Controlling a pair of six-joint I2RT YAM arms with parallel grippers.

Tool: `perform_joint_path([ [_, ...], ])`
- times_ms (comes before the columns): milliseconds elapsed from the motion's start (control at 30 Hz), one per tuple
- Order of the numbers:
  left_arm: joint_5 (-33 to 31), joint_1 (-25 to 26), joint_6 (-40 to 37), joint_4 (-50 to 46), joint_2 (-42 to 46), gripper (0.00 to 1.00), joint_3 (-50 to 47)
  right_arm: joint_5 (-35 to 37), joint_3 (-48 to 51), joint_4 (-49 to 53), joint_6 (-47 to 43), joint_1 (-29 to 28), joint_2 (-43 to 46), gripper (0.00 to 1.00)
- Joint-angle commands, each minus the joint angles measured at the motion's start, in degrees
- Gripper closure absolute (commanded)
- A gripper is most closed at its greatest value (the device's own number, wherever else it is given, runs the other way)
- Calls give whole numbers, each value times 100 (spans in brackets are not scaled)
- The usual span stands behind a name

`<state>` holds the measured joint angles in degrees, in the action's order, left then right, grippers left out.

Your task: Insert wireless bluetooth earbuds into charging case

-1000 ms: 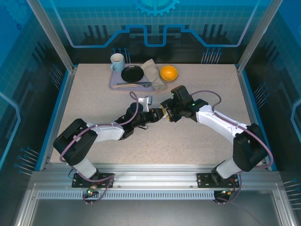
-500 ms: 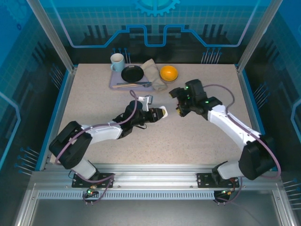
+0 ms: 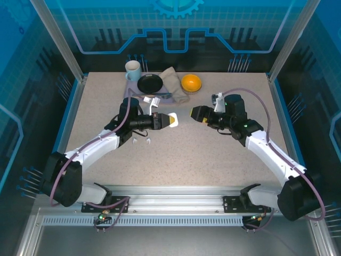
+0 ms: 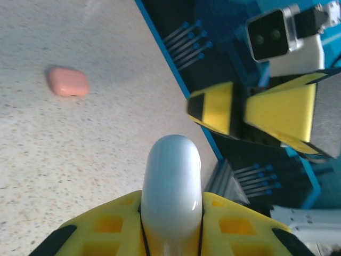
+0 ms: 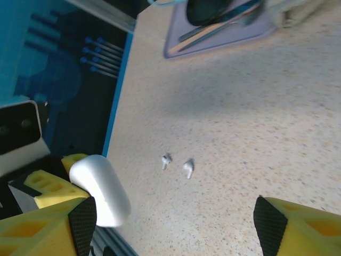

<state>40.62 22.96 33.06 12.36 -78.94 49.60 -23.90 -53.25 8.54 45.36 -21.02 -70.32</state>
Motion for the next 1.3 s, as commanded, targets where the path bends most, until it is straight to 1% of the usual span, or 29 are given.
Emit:
perform_joint_path([
  [0,632,-20,-332,-511,10,100,300,-405,-86,-550,-449,-254,-145,20],
  [233,596,-22,-318,-490,1,100,295,-319,-256,-772,-410,-659,-538,22],
  [467,598,-13,-317,-454,-43,100,313,-259,-287,-774,-403,-829,-826,26],
  [667,484,-20,-270,-315,101,100,262,-24,-90,-651,-312,-656,-1125,32],
  [833,414,-20,-256,-303,314,100,260,183,479,-814,-30,-227,-1231,36],
  [933,411,-21,-304,-363,370,100,260,77,673,-903,47,-71,-1110,36],
  [1100,385,-20,-297,-270,332,100,175,-47,805,-853,39,-78,-485,36],
  [1167,400,-21,-227,-144,293,100,138,-213,901,-982,34,-87,-180,36],
  [1267,436,-26,-159,0,211,100,137,-515,920,-1171,-43,-91,49,37],
])
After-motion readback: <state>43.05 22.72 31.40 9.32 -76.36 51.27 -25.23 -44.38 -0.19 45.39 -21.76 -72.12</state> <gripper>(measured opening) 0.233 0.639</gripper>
